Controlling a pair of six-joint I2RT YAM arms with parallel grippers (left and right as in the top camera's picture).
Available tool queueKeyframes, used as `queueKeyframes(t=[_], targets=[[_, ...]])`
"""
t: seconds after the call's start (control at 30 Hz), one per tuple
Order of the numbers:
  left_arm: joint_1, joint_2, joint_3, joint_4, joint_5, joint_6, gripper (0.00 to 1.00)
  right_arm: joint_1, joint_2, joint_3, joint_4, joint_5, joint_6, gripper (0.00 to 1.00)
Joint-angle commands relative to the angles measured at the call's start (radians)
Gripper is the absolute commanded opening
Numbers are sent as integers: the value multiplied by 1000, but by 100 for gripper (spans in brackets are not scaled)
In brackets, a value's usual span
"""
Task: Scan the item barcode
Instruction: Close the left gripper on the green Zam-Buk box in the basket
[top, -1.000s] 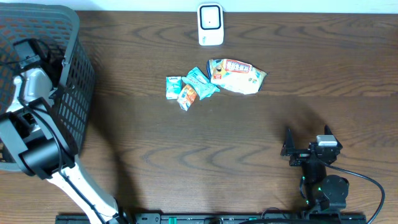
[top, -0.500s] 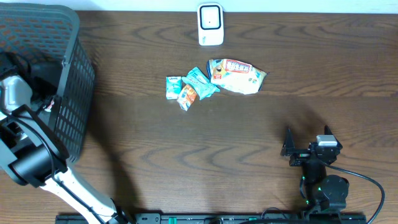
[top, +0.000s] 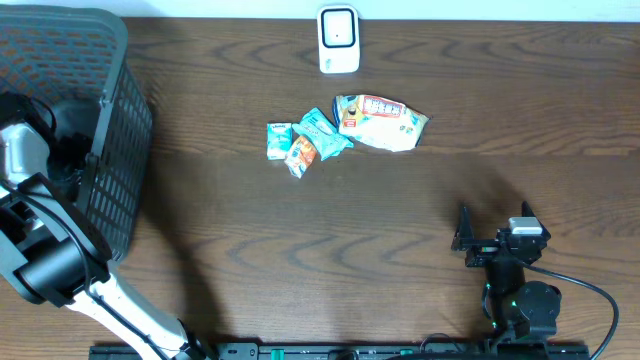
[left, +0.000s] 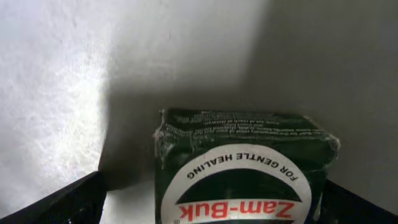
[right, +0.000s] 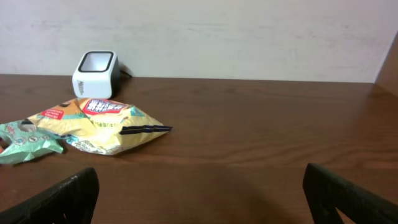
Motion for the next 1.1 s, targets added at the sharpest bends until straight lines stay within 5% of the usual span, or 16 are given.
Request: queueKeyframes(t=[0.0,0.1,0.4,1.07], targets=[[-10,-29,-10,-8,2,-30,93,-2,-2,-2,-4,1,14,99],[-14,-29,-10,-16,2,-32,82,-2,-2,-2,-4,1,14,99],[-14,-42,-8,-31,2,-32,72,-2,-2,-2,-4,1,14,99],[-14,-616,24,27,-11,-28,73,-2,-2,-2,-4,1,14,99]])
